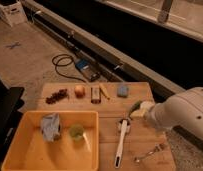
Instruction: Wipe tray with brush
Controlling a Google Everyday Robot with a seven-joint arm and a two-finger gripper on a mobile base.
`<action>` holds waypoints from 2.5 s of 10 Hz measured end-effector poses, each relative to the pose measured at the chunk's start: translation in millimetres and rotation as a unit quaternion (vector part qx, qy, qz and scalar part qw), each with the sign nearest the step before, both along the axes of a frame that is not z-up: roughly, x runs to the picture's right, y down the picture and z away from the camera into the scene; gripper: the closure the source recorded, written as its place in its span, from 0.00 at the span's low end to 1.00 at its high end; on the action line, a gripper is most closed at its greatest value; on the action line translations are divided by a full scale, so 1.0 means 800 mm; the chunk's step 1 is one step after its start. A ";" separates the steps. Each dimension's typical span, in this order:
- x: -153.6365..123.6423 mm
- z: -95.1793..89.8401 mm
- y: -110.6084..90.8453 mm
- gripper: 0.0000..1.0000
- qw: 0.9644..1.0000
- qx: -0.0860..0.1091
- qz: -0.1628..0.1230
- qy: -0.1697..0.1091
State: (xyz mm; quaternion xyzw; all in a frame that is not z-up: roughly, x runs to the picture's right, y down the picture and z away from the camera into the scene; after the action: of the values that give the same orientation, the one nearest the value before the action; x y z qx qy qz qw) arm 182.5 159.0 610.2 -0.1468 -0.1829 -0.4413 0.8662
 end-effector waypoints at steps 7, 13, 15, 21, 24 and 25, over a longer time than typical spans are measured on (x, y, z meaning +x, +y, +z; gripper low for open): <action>-0.150 0.065 0.084 0.23 0.987 -0.060 -0.133 -0.065; -0.145 0.085 0.082 0.23 0.988 -0.068 -0.132 -0.045; -0.143 0.085 0.082 0.23 0.988 -0.068 -0.130 -0.044; -0.093 0.149 0.105 0.23 0.987 -0.110 -0.106 -0.043; -0.085 0.180 0.118 0.23 0.985 -0.130 -0.100 -0.047; -0.087 0.194 0.124 0.23 0.984 -0.136 -0.101 -0.051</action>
State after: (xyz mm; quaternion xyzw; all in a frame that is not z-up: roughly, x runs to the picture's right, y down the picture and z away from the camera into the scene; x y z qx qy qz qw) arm 112.8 258.0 765.1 -0.2582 -0.2695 -0.5041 0.7788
